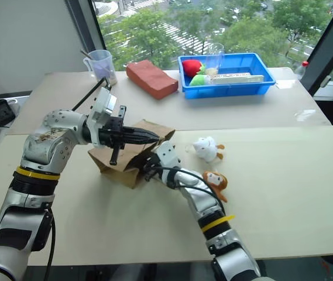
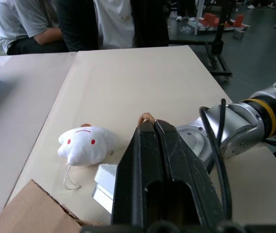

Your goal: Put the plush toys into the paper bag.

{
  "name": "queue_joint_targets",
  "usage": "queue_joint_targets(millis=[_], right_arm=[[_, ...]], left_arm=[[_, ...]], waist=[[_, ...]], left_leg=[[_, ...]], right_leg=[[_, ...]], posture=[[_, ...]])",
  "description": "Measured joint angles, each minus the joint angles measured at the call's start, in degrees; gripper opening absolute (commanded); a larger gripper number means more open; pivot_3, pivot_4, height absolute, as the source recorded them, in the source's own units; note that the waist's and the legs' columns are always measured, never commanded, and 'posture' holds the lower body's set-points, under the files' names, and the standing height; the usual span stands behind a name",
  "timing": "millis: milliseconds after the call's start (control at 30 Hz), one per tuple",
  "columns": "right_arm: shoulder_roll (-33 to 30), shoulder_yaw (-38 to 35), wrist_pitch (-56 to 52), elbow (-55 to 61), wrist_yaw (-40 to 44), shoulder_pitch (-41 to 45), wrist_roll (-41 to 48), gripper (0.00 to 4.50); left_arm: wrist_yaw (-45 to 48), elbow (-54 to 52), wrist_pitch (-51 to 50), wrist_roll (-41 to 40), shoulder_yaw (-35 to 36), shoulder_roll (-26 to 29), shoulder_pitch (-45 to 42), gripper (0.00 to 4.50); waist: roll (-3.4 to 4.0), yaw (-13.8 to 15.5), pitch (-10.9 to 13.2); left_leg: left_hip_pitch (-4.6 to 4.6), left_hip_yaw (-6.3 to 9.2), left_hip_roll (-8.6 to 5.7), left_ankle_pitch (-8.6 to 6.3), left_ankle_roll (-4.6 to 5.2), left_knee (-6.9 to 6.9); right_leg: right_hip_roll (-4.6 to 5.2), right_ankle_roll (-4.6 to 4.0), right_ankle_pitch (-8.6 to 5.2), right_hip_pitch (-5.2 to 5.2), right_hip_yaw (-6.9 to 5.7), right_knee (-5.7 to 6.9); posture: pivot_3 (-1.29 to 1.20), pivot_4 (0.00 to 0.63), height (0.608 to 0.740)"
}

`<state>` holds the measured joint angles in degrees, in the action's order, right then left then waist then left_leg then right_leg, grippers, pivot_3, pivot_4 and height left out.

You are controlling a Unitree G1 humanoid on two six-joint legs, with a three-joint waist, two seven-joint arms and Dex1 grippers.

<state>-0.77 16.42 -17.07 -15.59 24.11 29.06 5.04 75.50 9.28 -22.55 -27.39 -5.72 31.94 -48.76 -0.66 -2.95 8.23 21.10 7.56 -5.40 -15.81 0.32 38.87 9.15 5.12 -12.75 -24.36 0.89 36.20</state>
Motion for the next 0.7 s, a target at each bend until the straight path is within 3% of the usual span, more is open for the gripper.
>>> queue_joint_targets(millis=[333,700], right_arm=[[1.0,-1.6,-1.3,-0.8,-3.7,0.6,-1.7,0.05],[4.0,-5.2,-4.6,-7.5,-10.6,6.8,-2.7,0.05]], left_arm=[[-12.1,5.0,3.6,2.7,8.2,0.5,-3.7,0.0],[-23.0,-7.6,-0.7,0.2,15.4,2.5,-1.6,0.0]], waist=[[-0.01,-0.1,0.0],[-0.01,-0.6,0.0]], left_leg=[[-0.06,0.02,0.0,0.04,-0.07,0.05],[-0.06,0.04,0.09,0.06,-0.11,0.01]], right_leg=[[0.0,-0.03,0.05,0.05,0.04,0.03],[-0.03,-0.05,0.07,0.01,0.06,0.05]], posture=[[0.0,0.15,0.74],[0.0,0.15,0.74]])
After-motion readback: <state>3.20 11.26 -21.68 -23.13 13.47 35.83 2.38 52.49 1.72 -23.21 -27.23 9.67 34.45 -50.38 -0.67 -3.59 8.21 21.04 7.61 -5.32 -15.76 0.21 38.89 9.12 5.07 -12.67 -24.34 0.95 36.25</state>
